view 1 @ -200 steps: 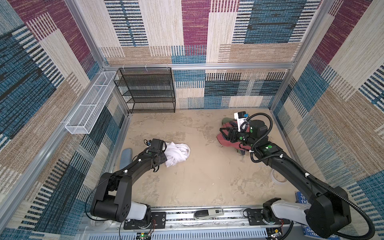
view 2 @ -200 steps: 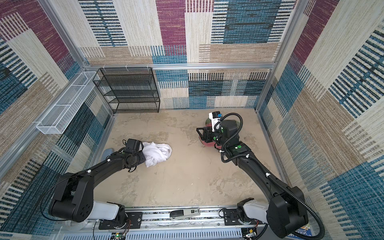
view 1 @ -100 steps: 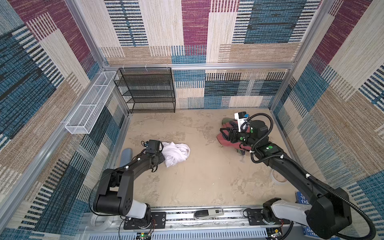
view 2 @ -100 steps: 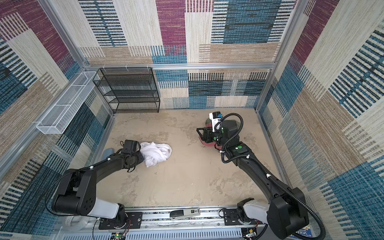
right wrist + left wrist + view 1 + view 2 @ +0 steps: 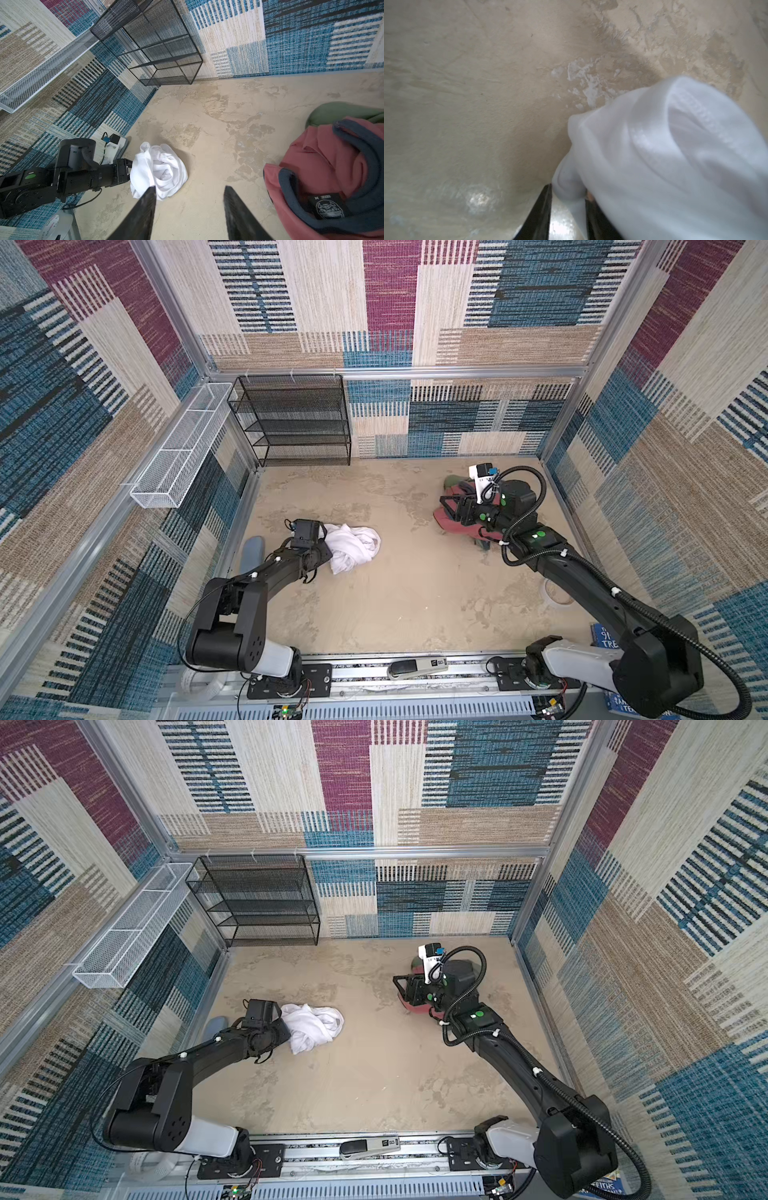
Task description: Pick out a specific cloth from the pile
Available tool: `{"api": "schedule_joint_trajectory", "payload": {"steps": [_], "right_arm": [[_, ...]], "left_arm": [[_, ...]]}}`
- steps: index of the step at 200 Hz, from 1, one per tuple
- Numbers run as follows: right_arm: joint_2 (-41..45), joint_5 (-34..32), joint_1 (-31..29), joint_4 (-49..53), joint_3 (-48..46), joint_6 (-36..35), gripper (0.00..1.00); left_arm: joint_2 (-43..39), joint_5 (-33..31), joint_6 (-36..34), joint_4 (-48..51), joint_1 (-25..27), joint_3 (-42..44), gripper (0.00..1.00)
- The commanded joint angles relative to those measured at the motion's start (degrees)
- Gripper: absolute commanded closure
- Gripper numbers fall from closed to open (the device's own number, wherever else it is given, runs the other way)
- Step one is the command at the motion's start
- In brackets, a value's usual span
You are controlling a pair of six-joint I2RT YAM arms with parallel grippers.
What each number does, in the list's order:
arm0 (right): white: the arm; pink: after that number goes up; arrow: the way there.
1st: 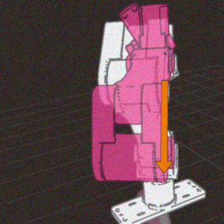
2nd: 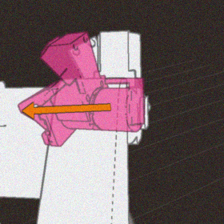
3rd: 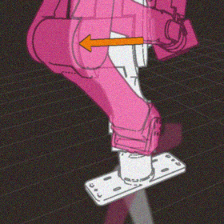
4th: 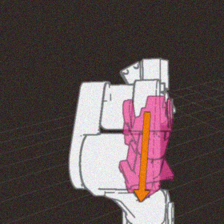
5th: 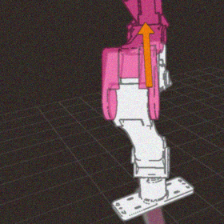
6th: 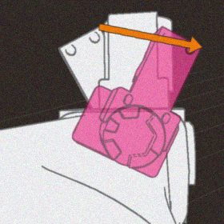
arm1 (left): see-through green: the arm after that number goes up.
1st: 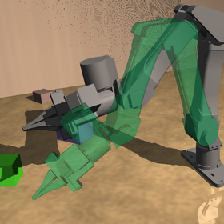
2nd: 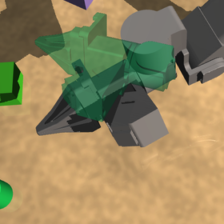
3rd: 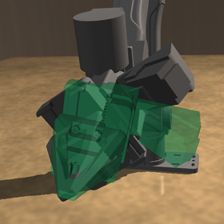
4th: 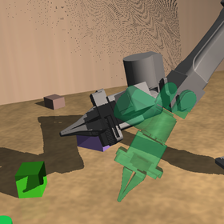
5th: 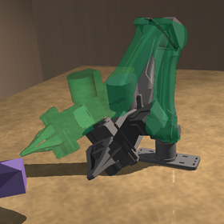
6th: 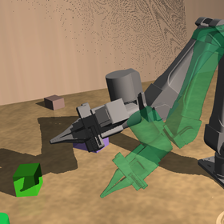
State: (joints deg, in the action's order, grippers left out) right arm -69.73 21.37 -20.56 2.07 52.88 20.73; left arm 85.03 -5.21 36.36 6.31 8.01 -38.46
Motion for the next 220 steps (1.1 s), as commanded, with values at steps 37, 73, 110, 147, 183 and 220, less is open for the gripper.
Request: {"api": "schedule_joint_trajectory", "payload": {"steps": [37, 73, 110, 147, 183, 220], "right_arm": [[0.66, -0.22, -0.03, 0.04, 0.47, 0.63, 0.45], [0.89, -0.36, -0.06, 0.13, 0.51, 0.63, 0.45], [0.92, -0.45, -0.05, 0.15, 0.51, 0.68, 0.45], [0.49, 0.04, -0.05, -0.32, 0.55, 0.63, 0.45], [0.6, 0.72, -0.01, -0.7, 0.39, 0.8, 0.45], [1.15, 0.95, -0.02, -0.75, 0.12, 0.65, 0.45]], "left_arm": [[2.35, -1.1, -0.94, -0.51, -0.02, -1.74, 0.91], [0.77, -1.6, -0.44, 1.53, -0.06, -1.8, 1.0], [-5.51, -2.73, -0.94, 8.7, -0.01, -1.87, 1.0], [-12.93, -3.25, -0.77, 14.74, -0.01, -1.89, 1.0], [-18.83, -5.69, -1.2, 19.24, -0.06, -2.89, 1.0], [-21.5, -7.79, -2.79, 23.66, -0.01, -6.3, 1.0]]}}
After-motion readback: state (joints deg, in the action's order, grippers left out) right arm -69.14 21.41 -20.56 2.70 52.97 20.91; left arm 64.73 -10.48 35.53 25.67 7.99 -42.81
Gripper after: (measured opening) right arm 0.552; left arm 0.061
